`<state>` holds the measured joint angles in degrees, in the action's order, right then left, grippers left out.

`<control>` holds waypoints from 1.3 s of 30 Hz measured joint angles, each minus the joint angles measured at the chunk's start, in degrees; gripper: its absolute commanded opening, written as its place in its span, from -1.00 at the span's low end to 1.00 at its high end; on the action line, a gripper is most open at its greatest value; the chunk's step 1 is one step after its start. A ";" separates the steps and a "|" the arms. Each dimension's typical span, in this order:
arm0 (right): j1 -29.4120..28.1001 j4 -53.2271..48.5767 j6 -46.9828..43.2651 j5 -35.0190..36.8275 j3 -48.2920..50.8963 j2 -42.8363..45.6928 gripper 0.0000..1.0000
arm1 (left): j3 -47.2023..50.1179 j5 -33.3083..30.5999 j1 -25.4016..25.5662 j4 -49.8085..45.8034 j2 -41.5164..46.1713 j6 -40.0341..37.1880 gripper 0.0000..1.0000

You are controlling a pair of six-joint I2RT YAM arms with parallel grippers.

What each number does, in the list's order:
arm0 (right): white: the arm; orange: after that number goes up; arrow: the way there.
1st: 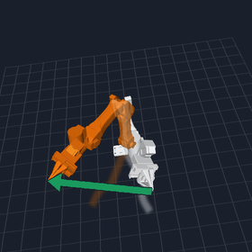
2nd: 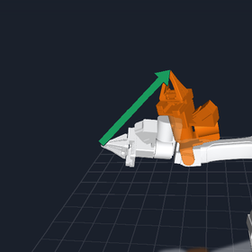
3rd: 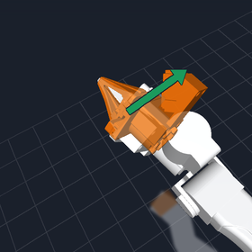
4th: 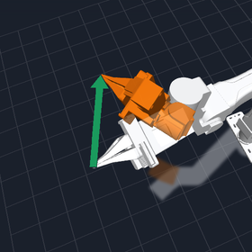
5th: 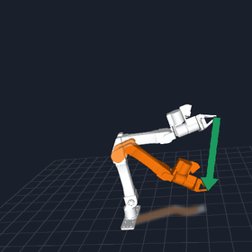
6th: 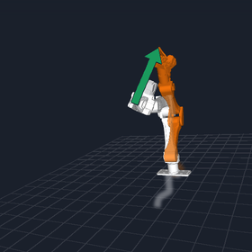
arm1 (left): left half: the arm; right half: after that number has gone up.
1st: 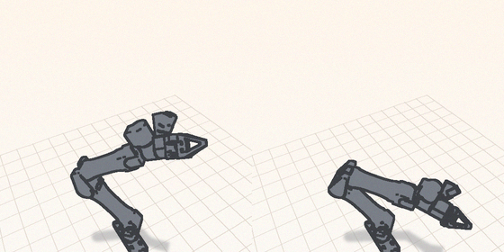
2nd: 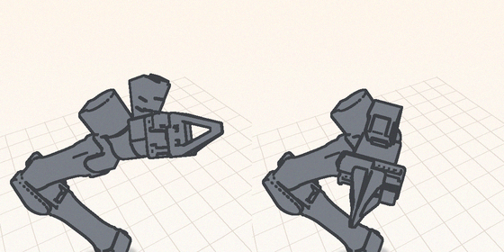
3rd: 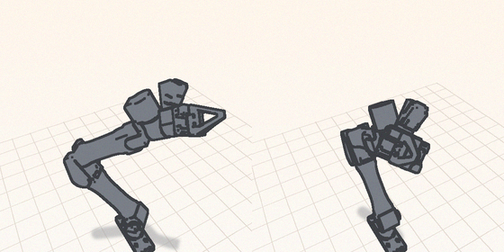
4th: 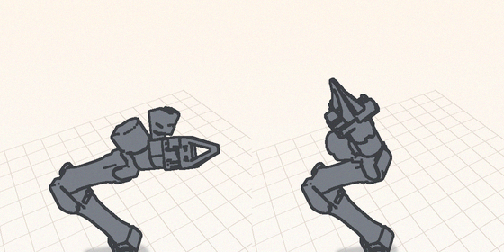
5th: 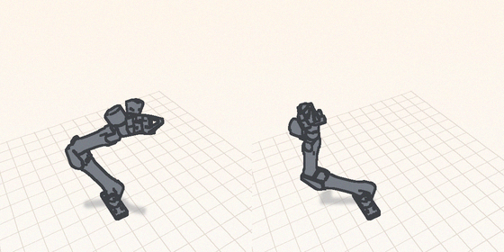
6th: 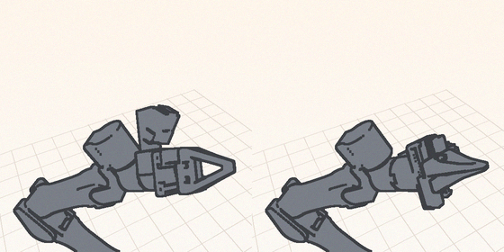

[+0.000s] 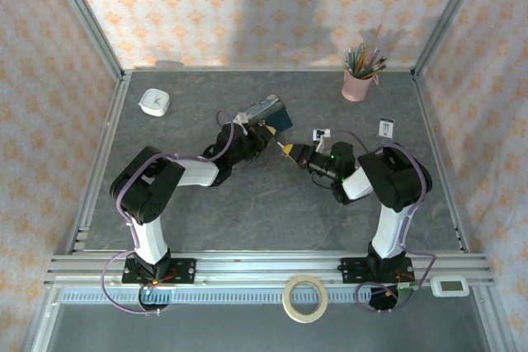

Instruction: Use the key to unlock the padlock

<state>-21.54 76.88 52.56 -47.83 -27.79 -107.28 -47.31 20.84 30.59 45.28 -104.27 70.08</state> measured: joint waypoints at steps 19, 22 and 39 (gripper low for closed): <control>-0.04 4.28 3.17 -1.14 -2.01 -2.78 -1.00 | 0.15 -0.04 0.04 0.00 0.15 0.04 -1.00; -0.04 5.05 3.76 -1.77 -2.01 -2.93 -1.00 | 0.15 -0.04 0.04 0.00 0.15 0.04 -1.00; 1.07 7.41 9.09 -6.03 -5.49 -6.36 -1.00 | 0.57 0.81 -0.20 1.84 0.81 -1.55 -1.00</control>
<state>-20.47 84.29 61.65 -53.87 -33.28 -113.65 -46.74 21.65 30.39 47.11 -103.46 68.53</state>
